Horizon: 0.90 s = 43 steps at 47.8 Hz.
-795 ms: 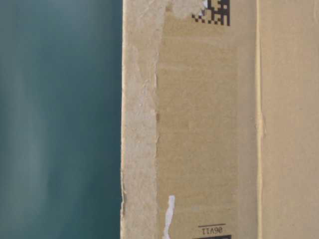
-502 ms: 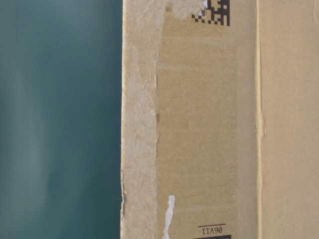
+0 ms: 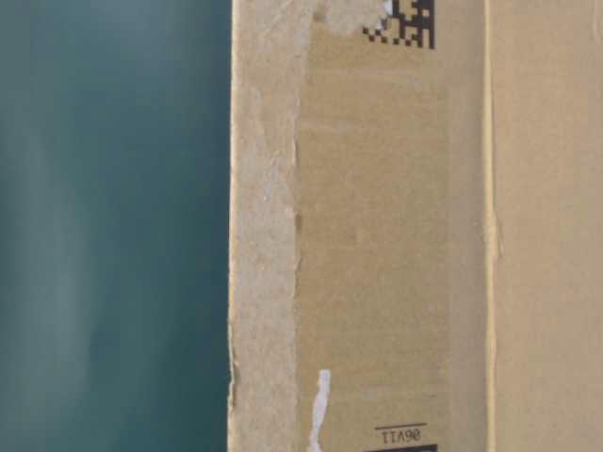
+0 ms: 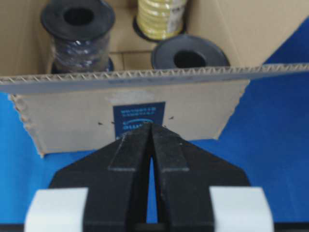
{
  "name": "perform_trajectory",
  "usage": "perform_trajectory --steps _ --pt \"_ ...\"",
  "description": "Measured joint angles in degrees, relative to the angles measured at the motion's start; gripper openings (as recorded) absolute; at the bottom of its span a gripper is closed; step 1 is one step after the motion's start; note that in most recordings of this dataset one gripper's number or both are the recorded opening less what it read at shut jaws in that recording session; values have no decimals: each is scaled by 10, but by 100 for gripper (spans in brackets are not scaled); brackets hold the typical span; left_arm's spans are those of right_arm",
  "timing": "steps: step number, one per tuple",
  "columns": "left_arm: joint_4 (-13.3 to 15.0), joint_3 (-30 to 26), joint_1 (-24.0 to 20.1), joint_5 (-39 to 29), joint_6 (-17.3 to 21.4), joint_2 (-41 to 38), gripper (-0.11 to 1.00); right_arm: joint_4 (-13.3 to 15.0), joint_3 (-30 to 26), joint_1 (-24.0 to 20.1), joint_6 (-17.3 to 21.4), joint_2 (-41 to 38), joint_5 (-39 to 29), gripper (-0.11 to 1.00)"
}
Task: Close the cardboard box.
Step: 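Raise both grippers from rest toward the left and right side flaps, then push the left and right side flaps inward over the spools with both grippers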
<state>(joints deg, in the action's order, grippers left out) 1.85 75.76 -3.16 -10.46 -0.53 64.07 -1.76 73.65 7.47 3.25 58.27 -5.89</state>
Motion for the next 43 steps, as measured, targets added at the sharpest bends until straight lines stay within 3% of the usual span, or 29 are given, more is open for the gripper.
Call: perform_trajectory --steps 14,25,35,43 --pt "2 8 0 46 -11 -39 0 -12 19 0 0 -105 98 0" --pt "2 12 0 104 -22 -76 0 -14 20 0 0 -131 135 0" --pt "3 -4 0 199 -25 -176 0 -13 -5 0 0 -179 165 0" --pt "3 -64 0 224 -18 -280 0 -9 -46 0 -4 -228 175 0"
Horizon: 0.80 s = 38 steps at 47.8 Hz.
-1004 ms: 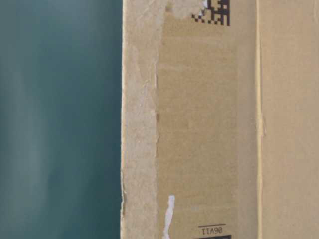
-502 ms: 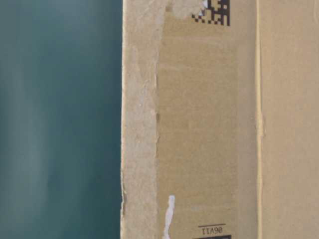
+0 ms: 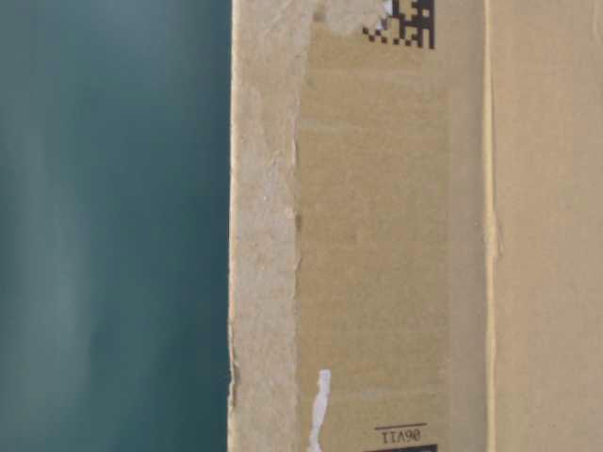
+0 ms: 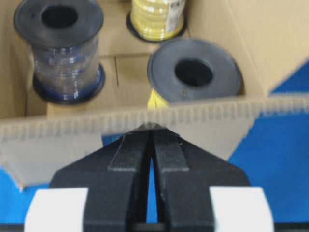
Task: Close the cardboard box.
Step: 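Push the left and right side flaps inward over the spools with both grippers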
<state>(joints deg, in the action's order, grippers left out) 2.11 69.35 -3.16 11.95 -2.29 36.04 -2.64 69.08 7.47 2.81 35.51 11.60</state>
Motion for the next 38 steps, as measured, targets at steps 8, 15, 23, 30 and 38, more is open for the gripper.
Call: perform_trajectory --steps 8,15,23,30,38 --pt "0 -51 -3 25 1 -63 0 2 -36 0 0 -39 29 0" --pt "0 -85 -15 57 1 -114 0 3 -64 0 0 -91 60 0" --pt "0 -127 -27 68 2 -165 0 4 -106 0 -1 -163 83 0" --pt "0 -157 -34 71 4 -212 0 4 -141 0 0 -214 87 0" --pt "0 -173 -35 84 9 -265 0 3 -160 0 3 -267 91 0"
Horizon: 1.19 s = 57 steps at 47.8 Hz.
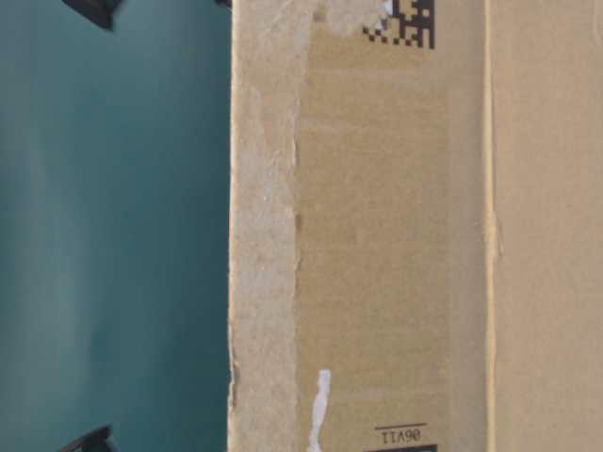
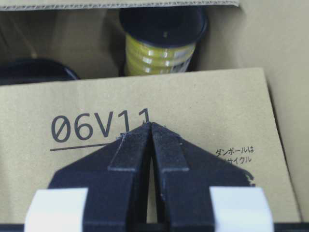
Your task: Close the cardboard box.
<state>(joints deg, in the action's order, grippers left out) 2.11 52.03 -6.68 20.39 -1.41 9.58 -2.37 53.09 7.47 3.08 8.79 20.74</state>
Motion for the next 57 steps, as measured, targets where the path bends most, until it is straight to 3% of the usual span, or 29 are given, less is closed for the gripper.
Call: perform_trajectory --steps 18,28,43,57 --pt "0 -11 0 42 2 -47 0 -2 -8 -1 0 -26 6 0" --pt "0 -46 -24 44 5 -69 0 -3 -8 -1 1 -26 11 0" --pt "-1 -117 -54 44 70 -121 0 -3 -8 -1 1 -27 11 0" --pt "0 -149 -78 47 74 -164 0 -2 -8 -2 1 -26 11 0"
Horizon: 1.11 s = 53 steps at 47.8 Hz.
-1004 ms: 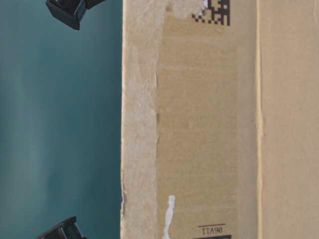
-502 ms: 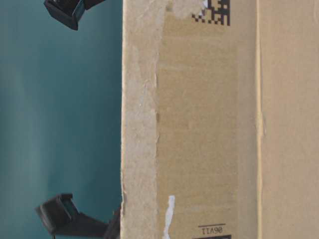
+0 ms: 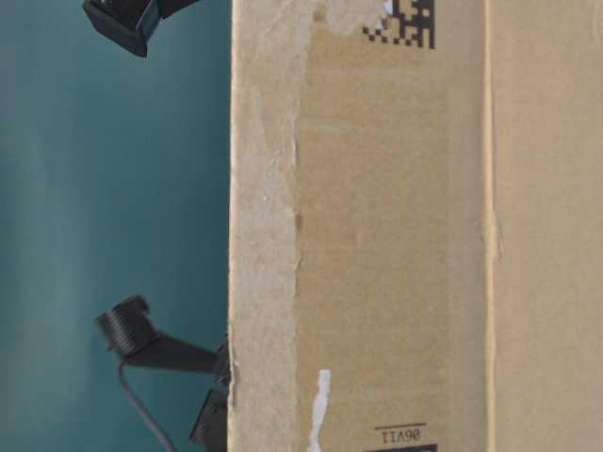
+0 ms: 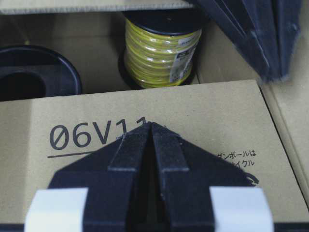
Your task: Close the cardboard box.
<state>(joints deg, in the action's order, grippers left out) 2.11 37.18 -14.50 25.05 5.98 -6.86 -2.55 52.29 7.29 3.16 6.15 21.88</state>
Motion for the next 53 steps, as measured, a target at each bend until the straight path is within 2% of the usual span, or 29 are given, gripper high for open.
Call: perform_trajectory --steps 34,46,53 --pt "-1 -8 1 8 3 -24 0 0 -2 -6 0 4 -6 0" --pt "-1 -8 1 8 4 -24 0 0 -4 -24 0 84 -52 0" --pt "-1 -8 -1 6 1 -24 0 -1 -4 -52 1 162 -82 0"
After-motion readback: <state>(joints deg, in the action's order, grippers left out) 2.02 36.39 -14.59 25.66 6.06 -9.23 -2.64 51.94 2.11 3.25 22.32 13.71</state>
